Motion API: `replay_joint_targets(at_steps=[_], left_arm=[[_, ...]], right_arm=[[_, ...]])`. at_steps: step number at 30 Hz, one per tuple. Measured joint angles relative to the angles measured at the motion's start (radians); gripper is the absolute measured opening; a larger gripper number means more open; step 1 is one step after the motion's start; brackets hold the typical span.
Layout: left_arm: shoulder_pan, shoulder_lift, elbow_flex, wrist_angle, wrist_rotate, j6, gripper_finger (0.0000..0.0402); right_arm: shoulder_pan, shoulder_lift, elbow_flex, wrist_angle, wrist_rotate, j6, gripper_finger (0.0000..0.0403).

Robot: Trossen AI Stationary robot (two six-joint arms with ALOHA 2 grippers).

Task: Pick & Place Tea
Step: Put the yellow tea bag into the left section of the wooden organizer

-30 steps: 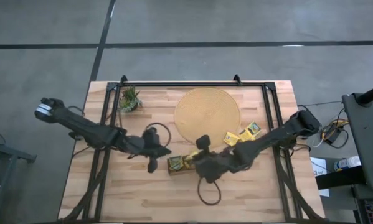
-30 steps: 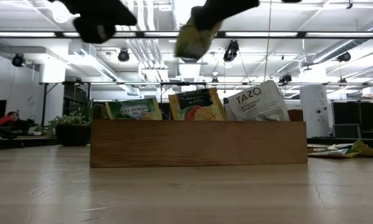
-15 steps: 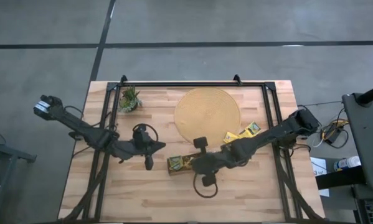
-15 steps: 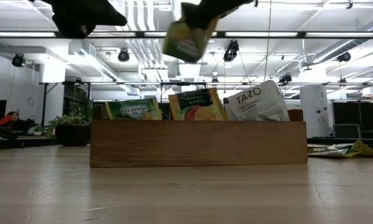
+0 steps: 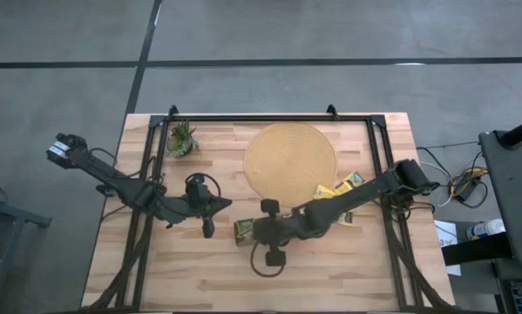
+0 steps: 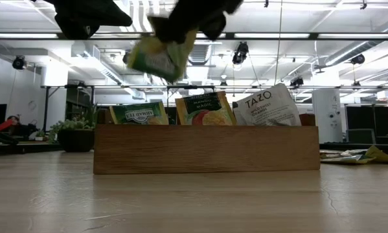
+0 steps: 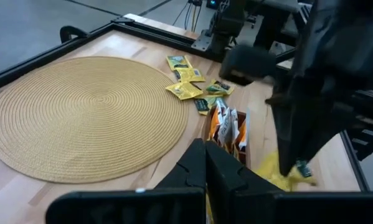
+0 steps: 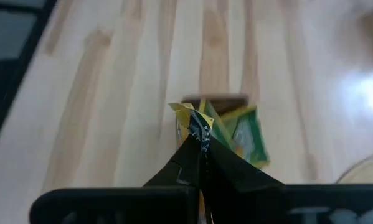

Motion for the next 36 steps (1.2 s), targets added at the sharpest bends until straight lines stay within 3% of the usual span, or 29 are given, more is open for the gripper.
replay_joint_targets(at_steps=[15, 24, 36], left_arm=[[0.000, 0.000, 0.000, -0.006, 0.000, 0.002, 0.0000], [0.000, 0.000, 0.000, -0.007, 0.001, 0.002, 0.0000], [0.000, 0.000, 0.000, -0.006, 0.003, 0.002, 0.0000]], right_arm=[[-0.037, 0.142, 0.115, -0.050, -0.068, 0.040, 0.0008], [-0.055, 0.225, 0.199, -0.188, -0.064, 0.078, 0.0008], [-0.062, 0.258, 0.238, -0.224, -0.066, -0.019, 0.0009]])
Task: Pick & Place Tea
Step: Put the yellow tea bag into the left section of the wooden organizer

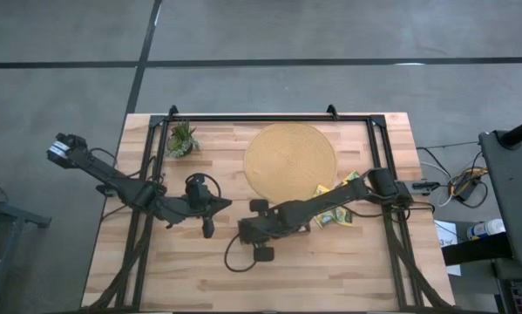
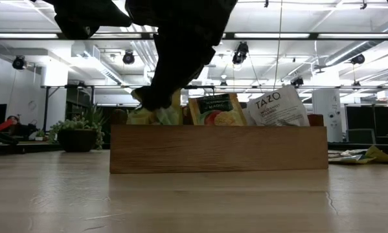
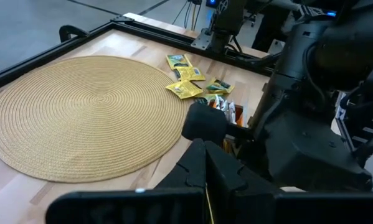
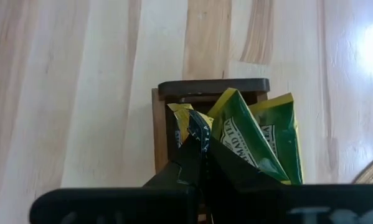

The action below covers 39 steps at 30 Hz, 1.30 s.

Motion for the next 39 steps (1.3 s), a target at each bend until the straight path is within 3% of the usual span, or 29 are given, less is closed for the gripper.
replay_joint_targets(at_steps=[7, 12, 24, 31, 39], left_arm=[[0.000, 0.000, 0.000, 0.000, 0.000, 0.000, 0.0000], [0.000, 0.000, 0.000, 0.000, 0.000, 0.000, 0.0000], [0.002, 0.000, 0.000, 0.001, -0.003, 0.000, 0.0000], [0.011, 0.002, 0.000, 0.043, -0.048, 0.047, 0.0000], [0.013, 0.005, 0.000, 0.055, -0.047, -0.013, 0.0000]], right_arm=[[0.000, -0.003, 0.000, 0.003, 0.005, -0.050, 0.0019], [0.006, -0.005, 0.000, 0.003, 0.053, -0.077, 0.0051], [0.011, -0.059, -0.001, -0.042, 0.055, -0.050, 0.0129], [0.016, -0.086, -0.001, -0.064, 0.055, -0.048, 0.0143], [0.019, -0.116, -0.002, -0.098, 0.055, -0.044, 0.0137]])
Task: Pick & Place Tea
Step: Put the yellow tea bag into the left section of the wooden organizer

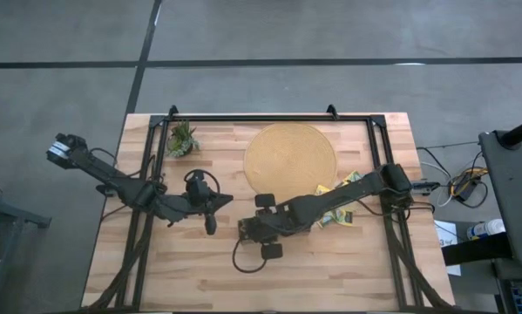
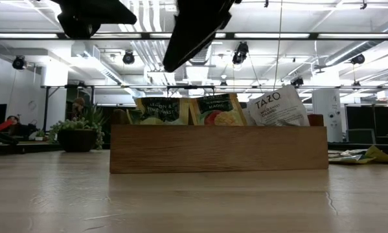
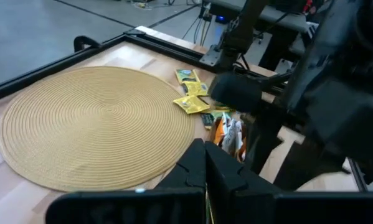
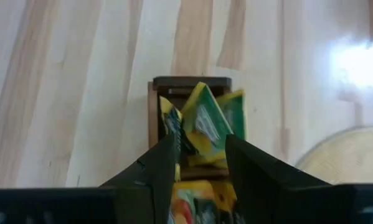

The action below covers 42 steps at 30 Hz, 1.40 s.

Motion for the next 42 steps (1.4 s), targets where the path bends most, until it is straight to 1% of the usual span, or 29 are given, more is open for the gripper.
replay_joint_targets(at_steps=[4, 7, 10, 13, 17, 19, 21, 23, 25, 28, 34, 36, 38, 42], left_arm=[[0.001, 0.000, 0.000, 0.015, 0.009, 0.000, 0.0000], [0.003, 0.000, 0.000, 0.055, 0.047, 0.040, 0.0001], [0.003, 0.000, 0.000, 0.076, 0.074, 0.060, 0.0020], [0.010, 0.000, -0.008, 0.076, 0.074, 0.055, 0.0067], [0.037, -0.001, -0.038, 0.078, 0.071, 0.030, 0.0150], [0.051, -0.002, -0.049, 0.098, 0.047, 0.031, 0.0187], [0.060, -0.002, -0.050, 0.110, 0.012, 0.032, 0.0215], [0.069, -0.004, -0.050, 0.134, -0.002, 0.031, 0.0232], [0.069, -0.007, -0.050, 0.186, -0.006, 0.030, 0.0240], [0.069, -0.007, -0.050, 0.236, -0.001, 0.031, 0.0242], [0.069, -0.005, -0.051, 0.239, 0.002, 0.031, 0.0243], [0.069, -0.005, -0.054, 0.234, 0.010, 0.009, 0.0243], [0.068, -0.005, -0.058, 0.234, 0.055, -0.004, 0.0243], [0.068, -0.005, -0.058, 0.234, 0.179, 0.051, 0.0243]], right_arm=[[0.002, -0.021, 0.000, -0.011, 0.011, 0.002, 0.0129], [0.016, -0.035, -0.002, -0.015, 0.053, 0.003, 0.0125], [0.035, -0.048, -0.002, -0.041, 0.099, 0.000, 0.0121], [0.061, -0.074, -0.005, -0.076, 0.176, 0.001, 0.0116], [0.109, -0.116, -0.015, -0.121, 0.305, 0.017, 0.0110], [0.132, -0.134, -0.034, -0.139, 0.350, 0.033, 0.0106], [0.153, -0.160, -0.074, -0.146, 0.380, 0.045, 0.0103], [0.169, -0.192, -0.117, -0.149, 0.404, 0.062, 0.0099], [0.181, -0.235, -0.169, -0.160, 0.424, 0.092, 0.0095], [0.193, -0.316, -0.255, -0.165, 0.425, 0.143, 0.0089], [0.205, -0.531, -0.454, -0.153, 0.422, 0.252, 0.0080], [0.207, -0.602, -0.520, -0.154, 0.413, 0.296, 0.0078], [0.207, -0.667, -0.575, -0.153, 0.382, 0.340, 0.0077], [0.207, -0.768, -0.674, -0.151, 0.291, 0.403, 0.0082]])
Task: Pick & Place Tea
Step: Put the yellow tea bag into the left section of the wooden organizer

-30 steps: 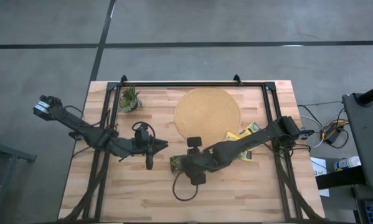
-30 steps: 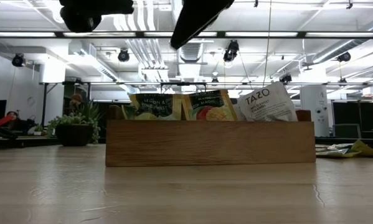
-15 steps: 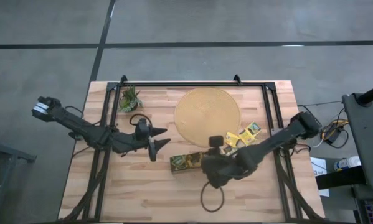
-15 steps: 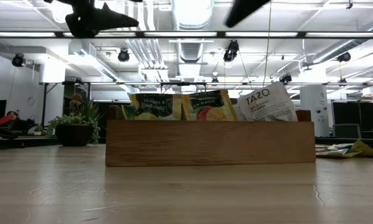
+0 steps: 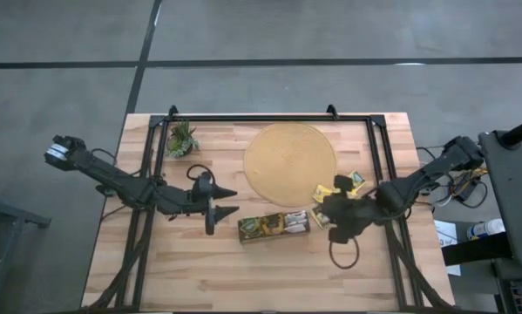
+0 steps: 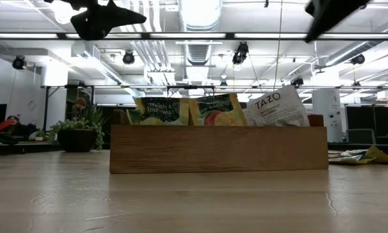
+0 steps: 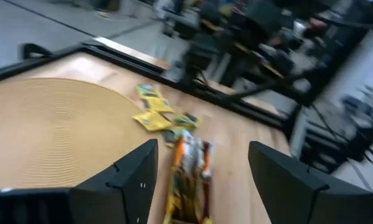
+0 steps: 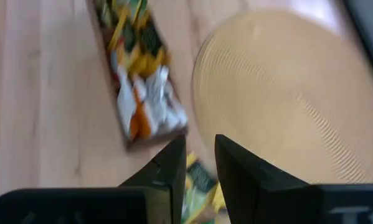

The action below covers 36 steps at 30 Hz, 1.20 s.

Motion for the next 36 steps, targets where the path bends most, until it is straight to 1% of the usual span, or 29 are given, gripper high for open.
replay_joint_targets(at_steps=[2, 6, 12, 16, 19, 23, 29, 32, 36], left_arm=[[0.000, -0.001, 0.000, -0.001, 0.033, 0.013, 0.0243], [0.000, -0.012, 0.000, -0.006, 0.046, 0.015, 0.0243], [-0.001, -0.055, 0.000, -0.067, 0.057, 0.012, 0.0243], [-0.006, -0.085, 0.000, -0.120, 0.074, -0.005, 0.0243], [-0.012, -0.099, -0.003, -0.139, 0.086, -0.021, 0.0243], [-0.025, -0.114, -0.003, -0.169, 0.090, -0.025, 0.0243], [-0.038, -0.138, -0.004, -0.212, 0.089, -0.024, 0.0243], [-0.039, -0.135, -0.005, -0.213, 0.089, -0.029, 0.0243], [-0.039, -0.127, -0.005, -0.214, 0.089, -0.024, 0.0243]], right_arm=[[0.000, -0.034, -0.045, -0.002, -0.048, 0.014, 0.0087], [0.000, -0.080, -0.126, -0.013, -0.119, 0.051, 0.0105], [0.000, -0.089, -0.224, -0.059, -0.232, 0.144, 0.0154], [0.000, -0.095, -0.274, -0.076, -0.254, 0.190, 0.0188], [0.001, -0.106, -0.297, -0.108, -0.265, 0.231, 0.0204], [0.011, -0.129, -0.339, -0.114, -0.276, 0.300, 0.0212], [0.011, -0.152, -0.431, -0.102, -0.306, 0.425, 0.0211], [0.011, -0.154, -0.486, -0.057, -0.339, 0.451, 0.0210], [0.010, -0.155, -0.554, 0.047, -0.348, 0.455, 0.0210]])
